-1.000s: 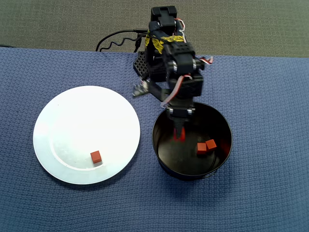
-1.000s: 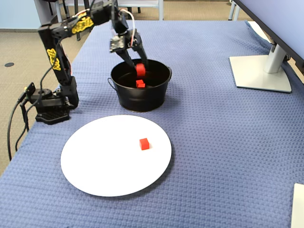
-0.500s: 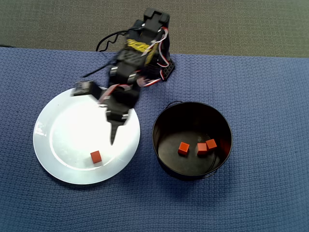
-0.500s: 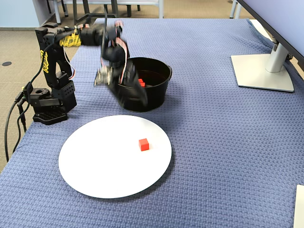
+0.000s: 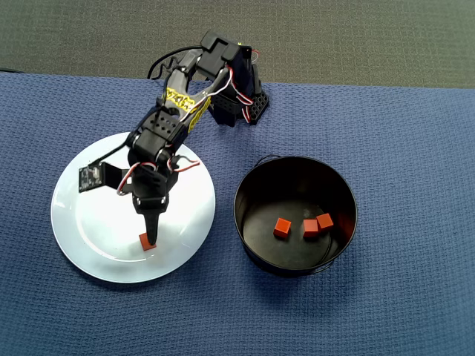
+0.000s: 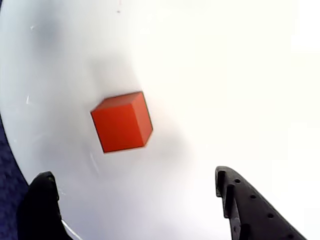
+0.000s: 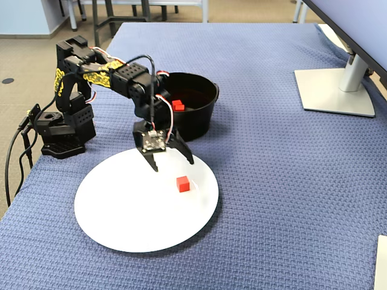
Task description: Pick up the red cubes from the white plate and place them in the black recipient
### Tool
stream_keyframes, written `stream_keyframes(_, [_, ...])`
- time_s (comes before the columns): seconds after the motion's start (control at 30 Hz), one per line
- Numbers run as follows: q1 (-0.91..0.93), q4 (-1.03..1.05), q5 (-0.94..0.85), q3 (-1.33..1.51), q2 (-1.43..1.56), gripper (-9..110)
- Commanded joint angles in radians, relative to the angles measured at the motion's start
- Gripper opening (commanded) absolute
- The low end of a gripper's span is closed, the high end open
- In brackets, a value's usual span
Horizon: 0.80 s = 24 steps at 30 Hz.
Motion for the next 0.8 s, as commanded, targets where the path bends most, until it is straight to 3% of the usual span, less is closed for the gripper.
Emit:
stream_keyframes(0.0, [-0.035,-0.018,0.014,-0.147,-0.048,34])
stream_keyframes(0.27, [-0.058,-0.020,0.023,-0.247,-0.169,31])
stream_keyframes(0.77, [-0.075,-0.109,-0.097,-0.164,-0.183,31])
